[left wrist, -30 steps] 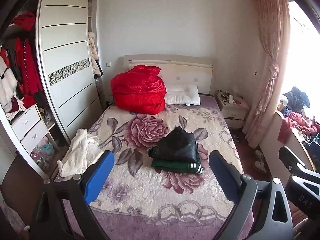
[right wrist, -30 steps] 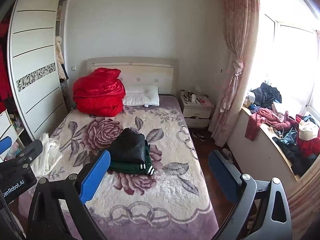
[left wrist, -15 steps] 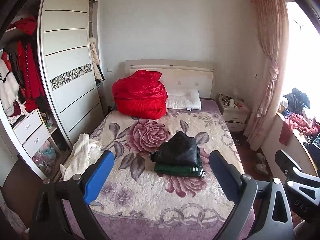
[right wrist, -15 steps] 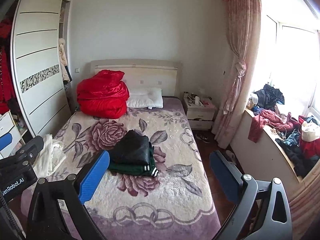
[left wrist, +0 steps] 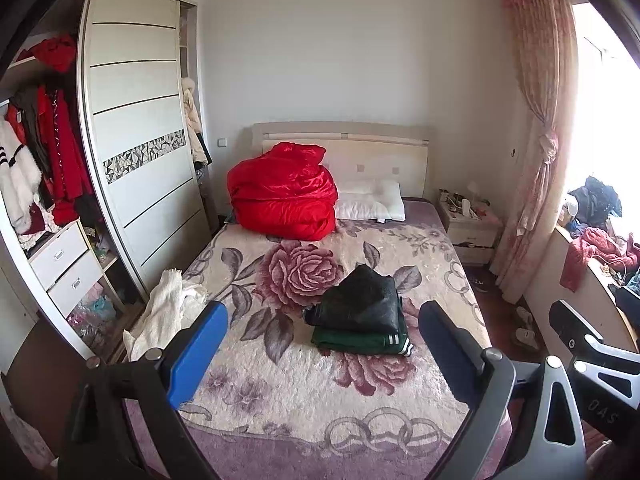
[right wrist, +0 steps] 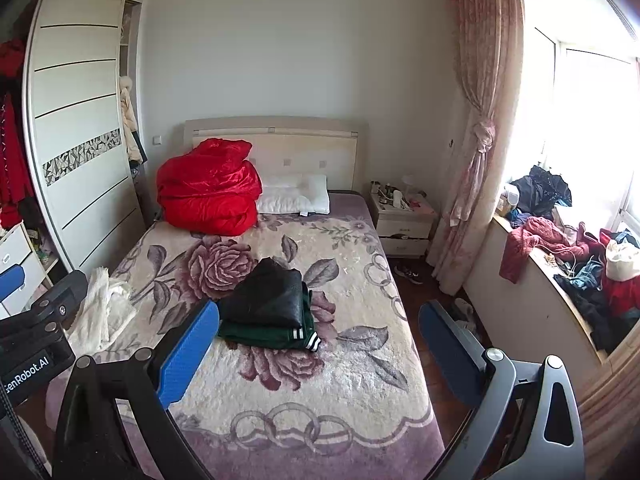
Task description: Fold large clothes
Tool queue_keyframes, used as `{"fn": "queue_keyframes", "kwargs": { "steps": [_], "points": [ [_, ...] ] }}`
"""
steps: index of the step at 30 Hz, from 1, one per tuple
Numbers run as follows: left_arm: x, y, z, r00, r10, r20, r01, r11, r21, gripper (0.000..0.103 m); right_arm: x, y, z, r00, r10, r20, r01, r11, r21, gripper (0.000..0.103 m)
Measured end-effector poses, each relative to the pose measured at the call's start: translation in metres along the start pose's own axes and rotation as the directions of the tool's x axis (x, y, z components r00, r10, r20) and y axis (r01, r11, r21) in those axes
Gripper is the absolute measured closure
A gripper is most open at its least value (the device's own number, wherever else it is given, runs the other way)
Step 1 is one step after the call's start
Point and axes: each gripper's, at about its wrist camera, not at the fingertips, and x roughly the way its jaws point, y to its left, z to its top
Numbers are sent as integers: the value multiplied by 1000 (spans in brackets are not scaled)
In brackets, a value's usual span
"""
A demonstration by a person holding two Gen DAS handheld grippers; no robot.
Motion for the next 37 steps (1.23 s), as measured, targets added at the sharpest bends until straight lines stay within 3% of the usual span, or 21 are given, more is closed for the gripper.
{"fn": "queue_keyframes", "kwargs": {
  "steps": [37],
  "points": [
    [-8, 12, -4, 999, 31, 19, -32, 999, 20, 5, -4, -1, -11, 1000, -5, -6, 6, 1000, 8, 1]
  ]
}}
